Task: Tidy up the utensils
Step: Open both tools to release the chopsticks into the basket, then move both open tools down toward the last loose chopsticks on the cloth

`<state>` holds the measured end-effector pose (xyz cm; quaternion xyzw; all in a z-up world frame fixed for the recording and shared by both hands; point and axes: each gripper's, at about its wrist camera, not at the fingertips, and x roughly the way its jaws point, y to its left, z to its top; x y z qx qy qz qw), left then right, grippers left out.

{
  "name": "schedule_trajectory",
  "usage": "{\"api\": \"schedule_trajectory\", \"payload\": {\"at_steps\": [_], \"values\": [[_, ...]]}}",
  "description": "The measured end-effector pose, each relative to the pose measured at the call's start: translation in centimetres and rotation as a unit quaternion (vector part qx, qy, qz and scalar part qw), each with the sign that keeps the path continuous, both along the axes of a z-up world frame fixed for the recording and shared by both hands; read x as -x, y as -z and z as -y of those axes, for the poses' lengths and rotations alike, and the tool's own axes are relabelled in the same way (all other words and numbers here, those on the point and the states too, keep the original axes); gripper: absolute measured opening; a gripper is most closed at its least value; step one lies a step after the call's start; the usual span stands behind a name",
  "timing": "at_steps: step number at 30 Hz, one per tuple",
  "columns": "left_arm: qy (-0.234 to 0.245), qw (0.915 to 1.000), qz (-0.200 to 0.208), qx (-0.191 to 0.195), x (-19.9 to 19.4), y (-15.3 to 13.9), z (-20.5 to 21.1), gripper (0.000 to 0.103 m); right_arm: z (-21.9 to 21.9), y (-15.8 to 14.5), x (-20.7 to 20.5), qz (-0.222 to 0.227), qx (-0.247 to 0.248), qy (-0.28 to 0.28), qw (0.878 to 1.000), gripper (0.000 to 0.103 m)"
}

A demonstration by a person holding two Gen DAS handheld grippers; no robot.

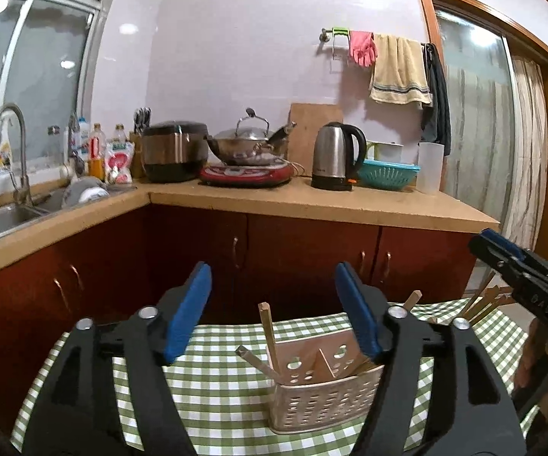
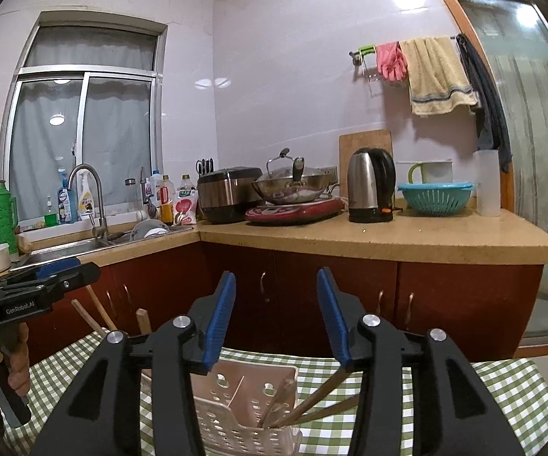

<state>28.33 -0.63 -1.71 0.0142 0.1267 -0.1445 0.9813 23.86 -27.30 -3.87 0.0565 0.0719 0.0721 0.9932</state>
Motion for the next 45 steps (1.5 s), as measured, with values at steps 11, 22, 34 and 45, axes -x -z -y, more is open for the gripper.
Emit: {"api": "schedule_trajectory", "payload": {"at_steps": [11, 22, 34, 45], "values": [[-0.037, 0.9992, 0.013, 0.012, 5.6, 0.6, -1.3, 0.074, -0.1, 1.6, 6.3, -0.014, -0.009, 0.004, 1.0, 0.047], [-0.062, 0.9977, -0.028, -0.004, 10.8, 5.0, -2.3, 0.074, -1.7, 6.9, 11.6, -0.068, -0.003, 0.006, 0.998, 0.047], [-0.08, 0.9939, -0.072, -0.025, 16.6, 10.8, -2.9, 0.074, -3.6, 13.0, 16.5, -0.119, -0.004, -0.002, 0.993, 0.047], [-0.097, 0.991, -0.085, -0.036, 19.6, 13.1, -4.1, 0.074, -6.0, 16.6, 17.3, -0.166, -0.008, -0.028, 0.986, 0.044]]}}
